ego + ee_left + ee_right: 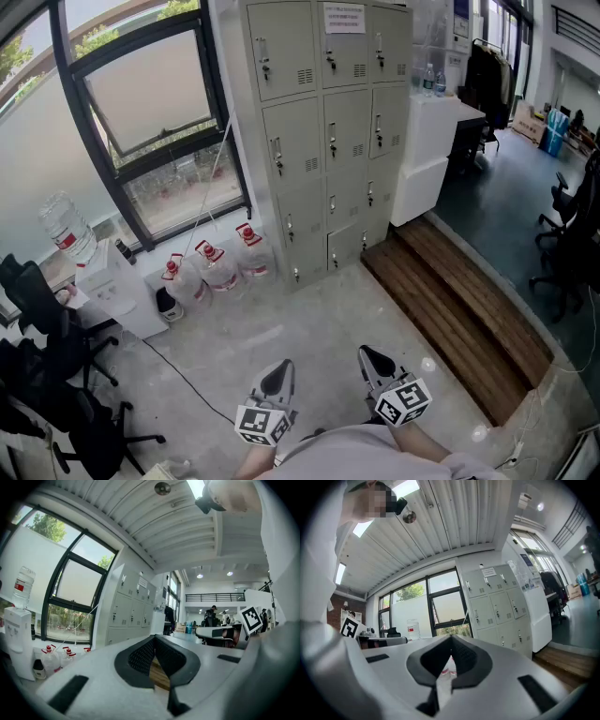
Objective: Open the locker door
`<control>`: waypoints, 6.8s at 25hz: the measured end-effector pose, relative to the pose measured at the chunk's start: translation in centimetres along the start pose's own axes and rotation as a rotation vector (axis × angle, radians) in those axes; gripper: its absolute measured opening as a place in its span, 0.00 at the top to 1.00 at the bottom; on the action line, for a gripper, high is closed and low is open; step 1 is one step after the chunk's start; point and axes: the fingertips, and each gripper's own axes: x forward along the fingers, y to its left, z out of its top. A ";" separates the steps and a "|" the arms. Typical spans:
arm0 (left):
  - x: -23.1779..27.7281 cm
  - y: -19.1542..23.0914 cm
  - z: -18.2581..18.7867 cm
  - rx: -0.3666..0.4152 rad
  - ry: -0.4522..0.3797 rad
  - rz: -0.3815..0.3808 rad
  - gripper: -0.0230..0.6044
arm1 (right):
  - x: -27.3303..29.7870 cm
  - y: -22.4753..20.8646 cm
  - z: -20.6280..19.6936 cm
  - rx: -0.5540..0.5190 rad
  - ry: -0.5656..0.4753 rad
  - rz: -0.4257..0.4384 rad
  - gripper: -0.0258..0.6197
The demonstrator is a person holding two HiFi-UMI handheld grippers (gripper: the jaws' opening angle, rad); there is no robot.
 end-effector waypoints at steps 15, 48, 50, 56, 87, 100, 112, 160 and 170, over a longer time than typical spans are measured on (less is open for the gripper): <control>-0.4 -0.3 -0.2 -0.006 0.000 -0.002 0.96 | -0.7 0.6 0.2 0.012 -0.025 0.010 0.94; 8.4 8.5 -0.4 0.030 0.050 0.079 0.96 | 11.8 -7.4 -0.6 0.014 -0.003 0.016 0.94; 11.1 10.1 -0.3 0.031 0.056 0.099 0.96 | 14.5 -9.4 -0.1 -0.008 0.002 0.035 0.94; 21.7 14.0 1.2 0.029 0.063 0.147 0.96 | 22.8 -17.6 1.4 -0.030 0.036 0.086 0.94; 45.8 36.8 7.2 0.108 0.047 -0.118 0.96 | 54.5 -24.6 4.6 -0.019 -0.008 -0.018 0.94; 49.8 39.3 7.1 0.054 0.044 -0.012 0.96 | 58.9 -28.5 4.3 -0.060 0.055 0.021 0.94; 53.0 39.3 6.3 0.009 -0.012 0.040 0.96 | 61.2 -31.6 3.3 -0.093 0.067 0.075 0.94; 53.4 44.6 -22.5 -0.105 0.178 0.155 0.96 | 62.6 -34.4 -25.3 -0.114 0.181 0.065 0.94; 53.1 44.9 -23.7 -0.113 0.185 0.141 0.96 | 63.1 -34.6 -27.9 -0.107 0.199 0.058 0.94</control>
